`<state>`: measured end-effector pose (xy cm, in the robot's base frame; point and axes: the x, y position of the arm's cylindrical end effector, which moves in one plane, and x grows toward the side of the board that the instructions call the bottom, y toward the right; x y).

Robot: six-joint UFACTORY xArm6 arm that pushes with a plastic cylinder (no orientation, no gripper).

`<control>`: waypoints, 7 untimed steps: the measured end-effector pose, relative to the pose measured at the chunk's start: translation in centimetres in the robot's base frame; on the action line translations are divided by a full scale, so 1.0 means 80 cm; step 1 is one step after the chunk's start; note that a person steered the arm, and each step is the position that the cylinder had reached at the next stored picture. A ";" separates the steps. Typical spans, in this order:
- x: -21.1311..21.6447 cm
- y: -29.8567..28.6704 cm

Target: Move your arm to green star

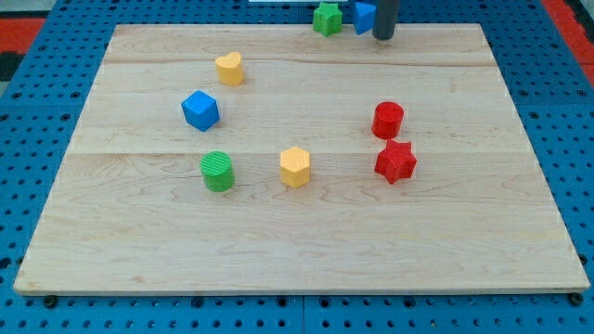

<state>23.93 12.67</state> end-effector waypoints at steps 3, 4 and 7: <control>0.123 -0.128; 0.081 -0.130; -0.013 -0.115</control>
